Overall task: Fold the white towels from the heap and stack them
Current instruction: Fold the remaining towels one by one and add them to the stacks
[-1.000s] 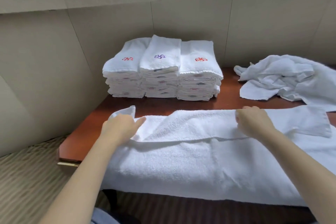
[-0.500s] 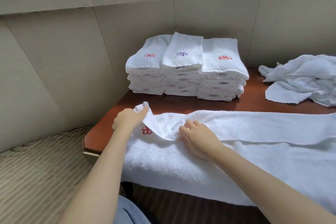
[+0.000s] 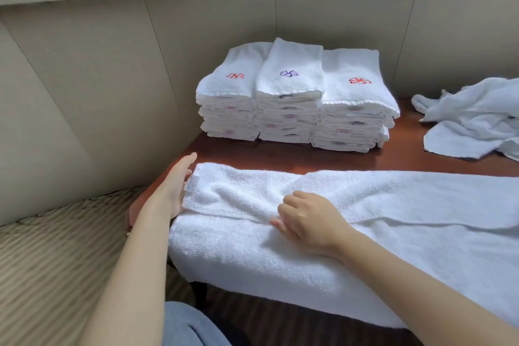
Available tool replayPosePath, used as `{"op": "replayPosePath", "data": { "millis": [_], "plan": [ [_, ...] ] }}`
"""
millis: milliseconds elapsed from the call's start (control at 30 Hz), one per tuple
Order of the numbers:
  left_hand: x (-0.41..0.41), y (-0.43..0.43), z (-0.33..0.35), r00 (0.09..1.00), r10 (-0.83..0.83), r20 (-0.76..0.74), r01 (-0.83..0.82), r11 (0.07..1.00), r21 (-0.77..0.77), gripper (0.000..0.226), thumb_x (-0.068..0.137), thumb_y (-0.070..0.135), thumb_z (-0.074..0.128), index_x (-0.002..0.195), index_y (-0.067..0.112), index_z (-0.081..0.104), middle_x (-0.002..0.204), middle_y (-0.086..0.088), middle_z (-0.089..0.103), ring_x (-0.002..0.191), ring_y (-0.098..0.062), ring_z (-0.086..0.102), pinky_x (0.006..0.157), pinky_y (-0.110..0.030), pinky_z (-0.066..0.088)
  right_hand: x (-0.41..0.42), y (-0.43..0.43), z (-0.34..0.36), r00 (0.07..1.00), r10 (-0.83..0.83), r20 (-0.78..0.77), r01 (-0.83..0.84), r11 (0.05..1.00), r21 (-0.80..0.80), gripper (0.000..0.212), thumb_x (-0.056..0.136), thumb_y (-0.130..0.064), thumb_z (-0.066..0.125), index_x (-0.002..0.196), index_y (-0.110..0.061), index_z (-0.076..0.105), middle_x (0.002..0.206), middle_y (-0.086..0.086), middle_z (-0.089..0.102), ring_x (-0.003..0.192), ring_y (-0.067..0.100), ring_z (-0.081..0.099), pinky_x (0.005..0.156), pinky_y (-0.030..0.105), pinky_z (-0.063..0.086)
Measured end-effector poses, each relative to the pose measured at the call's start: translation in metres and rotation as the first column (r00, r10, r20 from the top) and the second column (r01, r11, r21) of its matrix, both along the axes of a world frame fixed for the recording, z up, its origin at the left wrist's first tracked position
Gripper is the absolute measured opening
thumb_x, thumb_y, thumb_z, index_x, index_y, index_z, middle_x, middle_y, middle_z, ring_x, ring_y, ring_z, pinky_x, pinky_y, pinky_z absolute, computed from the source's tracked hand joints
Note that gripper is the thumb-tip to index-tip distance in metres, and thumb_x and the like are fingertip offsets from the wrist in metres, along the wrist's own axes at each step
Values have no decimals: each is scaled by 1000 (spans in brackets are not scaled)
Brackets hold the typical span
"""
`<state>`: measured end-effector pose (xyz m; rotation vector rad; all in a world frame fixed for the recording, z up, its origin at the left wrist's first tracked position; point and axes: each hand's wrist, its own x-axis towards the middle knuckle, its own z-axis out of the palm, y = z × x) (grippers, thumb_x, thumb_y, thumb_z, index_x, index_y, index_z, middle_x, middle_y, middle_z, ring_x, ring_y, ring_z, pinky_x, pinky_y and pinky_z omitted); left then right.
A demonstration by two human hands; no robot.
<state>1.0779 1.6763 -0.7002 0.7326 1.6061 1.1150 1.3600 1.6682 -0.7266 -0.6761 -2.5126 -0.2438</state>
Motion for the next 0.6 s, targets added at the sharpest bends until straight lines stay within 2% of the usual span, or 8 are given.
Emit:
{"op": "replayPosePath", "data": {
  "millis": [67, 167, 200, 267, 333, 433, 500, 600],
  "plan": [
    [9, 8, 0, 981, 25, -193, -30, 999, -21, 69, 85, 58, 56, 140, 16, 44, 143, -2, 45, 130, -28, 45, 108, -46, 35, 2, 0, 1, 999, 23, 35, -21, 998, -55, 31, 83, -30, 68, 65, -10, 52, 61, 4, 52, 54, 25, 49, 46, 29, 42],
    [16, 15, -5, 915, 28, -402, 15, 995, 103, 44, 92, 13, 55, 135, 18, 49, 143, -6, 44, 123, -21, 46, 93, -32, 39, 1, -1, 1, 997, -27, 69, 33, 995, -90, 26, 76, -32, 71, 77, -11, 56, 70, 3, 54, 60, 24, 51, 47, 30, 43],
    [17, 15, -6, 904, 28, -427, 44, 986, 159, 51, 89, -2, 47, 135, 21, 50, 145, -5, 42, 128, -19, 43, 94, -30, 37, 0, -1, 0, 995, -60, 74, 67, 993, -99, 25, 75, -32, 70, 83, -11, 58, 74, 3, 56, 63, 25, 52, 49, 31, 44],
    [20, 16, -2, 910, 89, -406, 28, 962, 272, 71, 82, -17, 34, 138, 25, 48, 149, 1, 39, 139, -16, 33, 104, -28, 34, -2, 0, -1, 989, -134, 67, 140, 985, -98, 24, 73, -26, 69, 91, -12, 62, 79, 3, 58, 66, 26, 54, 53, 32, 46],
    [22, 21, 5, 916, 204, -344, -52, 914, 402, 80, 80, -21, 30, 142, 27, 43, 150, 5, 37, 139, -16, 34, 112, -35, 32, -4, 2, -1, 977, -209, 45, 211, 976, -53, 24, 73, -18, 64, 96, -12, 63, 81, 3, 59, 66, 26, 55, 55, 34, 48],
    [24, 29, 12, 923, 261, -284, -86, 857, 507, 86, 78, -25, 29, 146, 27, 35, 152, 8, 33, 141, -10, 30, 116, -33, 29, -8, 4, 3, 947, -321, -21, 321, 947, -18, 36, 81, -23, 37, 98, -9, 65, 80, 7, 61, 61, 28, 54, 54, 35, 48],
    [25, 32, 11, 924, 240, -297, -68, 869, 490, 90, 76, -26, 26, 146, 29, 35, 153, 6, 32, 141, -8, 29, 115, -34, 29, -9, 6, 7, 907, -421, 16, 421, 907, -7, 35, 77, -22, 40, 96, -8, 66, 81, 9, 62, 61, 29, 55, 56, 35, 48],
    [25, 32, 2, 907, 162, -388, -21, 939, 343, 87, 79, -22, 31, 149, 30, 27, 156, 2, 26, 143, -14, 24, 114, -34, 29, -7, 12, 5, 835, -531, 143, 544, 835, -79, 15, 73, -9, 56, 88, -10, 59, 78, 8, 58, 65, 30, 55, 62, 35, 41]
  ]
}}
